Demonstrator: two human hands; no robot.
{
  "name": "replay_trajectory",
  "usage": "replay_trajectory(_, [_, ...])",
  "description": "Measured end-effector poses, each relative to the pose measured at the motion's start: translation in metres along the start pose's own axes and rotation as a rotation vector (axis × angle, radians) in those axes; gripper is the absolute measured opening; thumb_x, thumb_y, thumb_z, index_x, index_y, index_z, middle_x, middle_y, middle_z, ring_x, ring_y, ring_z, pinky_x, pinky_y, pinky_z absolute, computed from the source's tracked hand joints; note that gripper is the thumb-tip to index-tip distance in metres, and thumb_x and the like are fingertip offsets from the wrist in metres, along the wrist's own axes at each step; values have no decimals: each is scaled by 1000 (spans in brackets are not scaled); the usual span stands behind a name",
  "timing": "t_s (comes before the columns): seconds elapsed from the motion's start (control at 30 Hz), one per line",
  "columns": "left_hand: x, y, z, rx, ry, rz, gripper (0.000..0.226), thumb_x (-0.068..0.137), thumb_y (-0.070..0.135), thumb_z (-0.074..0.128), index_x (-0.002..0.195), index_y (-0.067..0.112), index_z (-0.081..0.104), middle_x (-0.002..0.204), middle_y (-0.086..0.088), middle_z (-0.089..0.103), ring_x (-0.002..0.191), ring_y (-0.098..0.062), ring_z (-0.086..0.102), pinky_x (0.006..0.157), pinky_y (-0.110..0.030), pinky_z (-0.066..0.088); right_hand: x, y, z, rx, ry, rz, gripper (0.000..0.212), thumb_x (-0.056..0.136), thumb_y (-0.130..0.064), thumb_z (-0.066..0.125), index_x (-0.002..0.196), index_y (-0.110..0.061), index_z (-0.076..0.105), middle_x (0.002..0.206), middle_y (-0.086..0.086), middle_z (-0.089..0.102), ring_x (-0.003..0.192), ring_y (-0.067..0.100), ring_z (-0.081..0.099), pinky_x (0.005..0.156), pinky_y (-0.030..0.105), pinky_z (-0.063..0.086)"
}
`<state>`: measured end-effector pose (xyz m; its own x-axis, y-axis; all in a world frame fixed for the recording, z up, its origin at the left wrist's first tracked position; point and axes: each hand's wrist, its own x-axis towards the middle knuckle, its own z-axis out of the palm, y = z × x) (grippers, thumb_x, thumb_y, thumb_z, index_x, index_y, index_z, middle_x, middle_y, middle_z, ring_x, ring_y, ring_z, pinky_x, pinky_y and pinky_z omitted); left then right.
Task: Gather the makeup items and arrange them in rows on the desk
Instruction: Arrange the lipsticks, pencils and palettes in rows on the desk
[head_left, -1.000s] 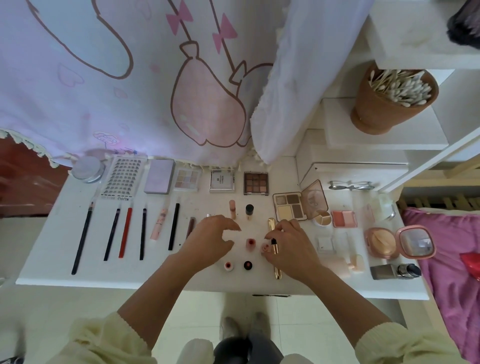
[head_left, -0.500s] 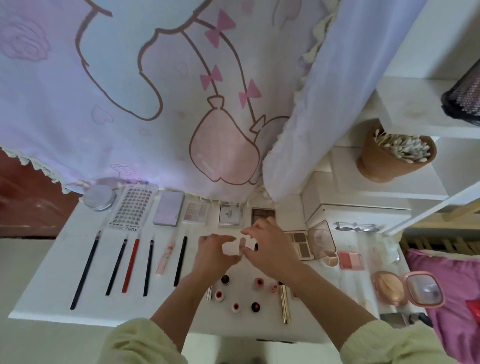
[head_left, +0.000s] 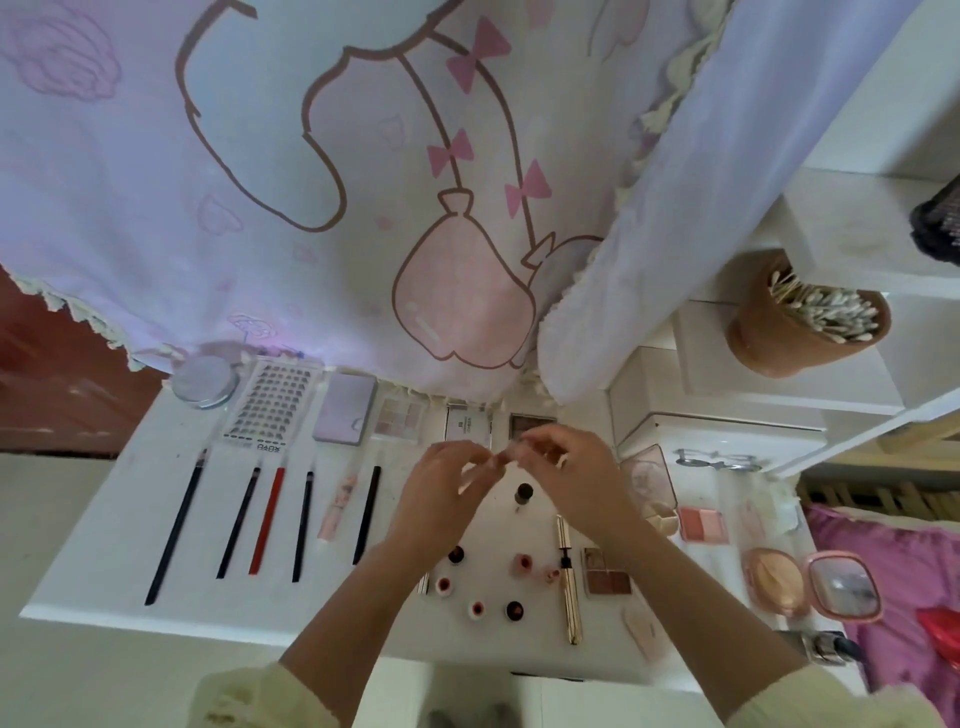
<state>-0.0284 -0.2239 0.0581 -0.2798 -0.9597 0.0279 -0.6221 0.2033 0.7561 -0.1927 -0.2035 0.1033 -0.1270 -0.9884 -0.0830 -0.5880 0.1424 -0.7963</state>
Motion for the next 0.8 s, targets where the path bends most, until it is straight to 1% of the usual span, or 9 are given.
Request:
replay_trajectory(0.07, [-7,15,-14,-13,-36,21,22,94,39,56,105,22,66,96,9,67,87,-6,58,77,-22,47,-6,-11,-12,194,-15,35,12,90,-29,66,81,-24,73,72,-3,71,66,6,62,63,16,48])
replay_trajectory(0.17, [-17,31,-27,19,-70,61,24,96,40,53,104,22,65,81,9,63,68,-3,54,61,-16,40,-16,-23,-24,337,-49,85,17,90,-28,67,75,-21,72,67,-1,70,56,5,60,54,14,46])
replay_trajectory(0.3, [-31,42,-32,-15,-33,99,30,97,43,47,102,20,67,81,9,64,73,-4,57,68,-20,47,-26,-27,-35,397,-81,101,20,91,-25,65,74,-18,71,63,-4,68,52,5,56,52,19,45])
replay_trajectory(0.4, [-38,48,-29,5,11,127,28,100,34,47,102,17,69,74,9,61,69,-5,57,68,-23,48,-32,-25,-38,424,-88,85,18,92,-19,63,76,-17,71,65,-1,69,53,7,56,55,23,46])
replay_trajectory(0.53, [-50,60,-30,-74,-2,28,34,100,33,44,94,14,71,59,13,52,59,-4,53,67,-24,49,-44,-23,-48,407,-130,-20,8,91,-10,64,87,-13,70,70,-5,72,58,6,60,57,18,48])
replay_trajectory(0.63, [-60,68,-32,-136,-56,-47,44,100,40,40,86,11,69,58,11,52,61,-11,55,74,-35,53,-49,-20,-57,382,-208,-56,9,92,-12,62,96,-8,69,82,2,75,67,11,64,58,21,51])
replay_trajectory(0.7, [-67,76,-33,-108,-77,-65,42,101,40,38,77,18,65,58,10,51,57,-9,51,71,-33,51,-53,-22,-60,377,-235,-30,18,92,-22,62,93,-5,69,74,2,73,60,14,63,51,22,48])
replay_trajectory(0.77, [-72,82,-32,-89,-85,-70,43,102,40,36,81,18,67,58,10,50,55,-8,48,65,-31,48,-53,-23,-61,312,-229,-16,28,90,-31,63,86,-4,68,63,2,70,49,13,59,45,20,43])
replay_trajectory(0.8, [-74,84,-31,-92,-81,-75,44,102,40,36,87,16,69,58,10,49,55,-9,47,62,-31,47,-53,-23,-62,286,-232,-27,27,90,-30,64,86,-3,68,62,1,70,48,12,59,45,20,43])
